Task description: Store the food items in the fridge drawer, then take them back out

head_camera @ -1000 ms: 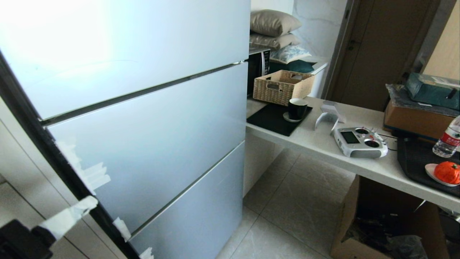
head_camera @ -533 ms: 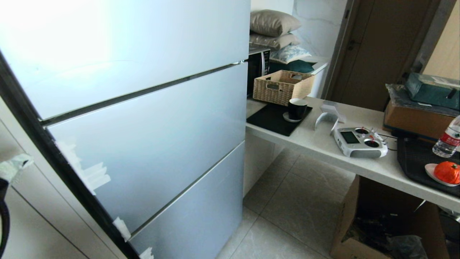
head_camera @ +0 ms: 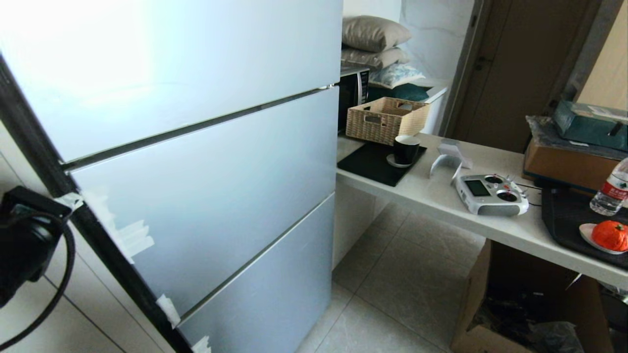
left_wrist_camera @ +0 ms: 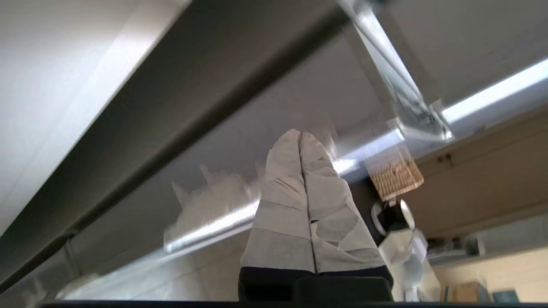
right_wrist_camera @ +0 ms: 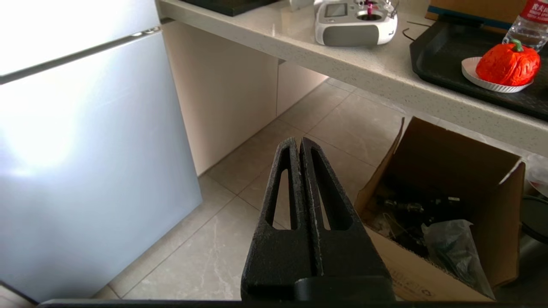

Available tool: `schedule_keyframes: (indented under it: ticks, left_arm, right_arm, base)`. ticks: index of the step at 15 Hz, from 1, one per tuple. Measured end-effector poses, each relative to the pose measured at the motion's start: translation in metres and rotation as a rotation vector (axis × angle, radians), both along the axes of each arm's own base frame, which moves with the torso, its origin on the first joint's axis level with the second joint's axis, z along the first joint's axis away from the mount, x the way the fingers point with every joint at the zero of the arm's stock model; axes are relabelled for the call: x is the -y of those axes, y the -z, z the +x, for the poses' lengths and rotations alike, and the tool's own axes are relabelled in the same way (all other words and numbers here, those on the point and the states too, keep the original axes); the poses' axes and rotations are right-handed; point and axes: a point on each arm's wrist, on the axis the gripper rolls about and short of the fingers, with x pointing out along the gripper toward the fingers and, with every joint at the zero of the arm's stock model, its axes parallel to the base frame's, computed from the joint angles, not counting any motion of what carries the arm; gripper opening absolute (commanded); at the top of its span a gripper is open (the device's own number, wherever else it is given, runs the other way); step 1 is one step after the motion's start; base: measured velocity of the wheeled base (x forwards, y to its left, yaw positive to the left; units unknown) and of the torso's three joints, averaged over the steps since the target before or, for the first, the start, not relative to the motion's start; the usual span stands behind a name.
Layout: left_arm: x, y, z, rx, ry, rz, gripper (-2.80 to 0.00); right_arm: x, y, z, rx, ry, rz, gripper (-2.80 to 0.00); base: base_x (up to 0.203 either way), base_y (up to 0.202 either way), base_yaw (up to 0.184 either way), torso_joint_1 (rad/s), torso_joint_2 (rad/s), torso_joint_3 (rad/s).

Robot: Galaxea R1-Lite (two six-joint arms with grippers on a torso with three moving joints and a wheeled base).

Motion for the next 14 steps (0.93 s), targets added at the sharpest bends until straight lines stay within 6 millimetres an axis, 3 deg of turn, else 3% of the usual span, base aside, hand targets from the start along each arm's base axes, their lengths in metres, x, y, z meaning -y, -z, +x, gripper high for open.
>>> schedule_keyframes:
  ticks: [4, 14]
  left_arm:
    - [0.006, 0.006, 0.004, -0.015, 0.088, -0.016, -2.8]
    - [0.027, 0.032, -0.027, -0.083, 0.279, 0.002, -2.8]
  right_arm:
    - [0.0, 0.0, 0.0, 0.0, 0.0, 0.0, -2.8]
    - [0.0, 0.0, 0.0, 0.0, 0.0, 0.0, -2.8]
  base:
    - [0.0, 0.0, 0.0, 0.0, 0.0, 0.0]
    - [0.0, 0.0, 0.0, 0.0, 0.0, 0.0]
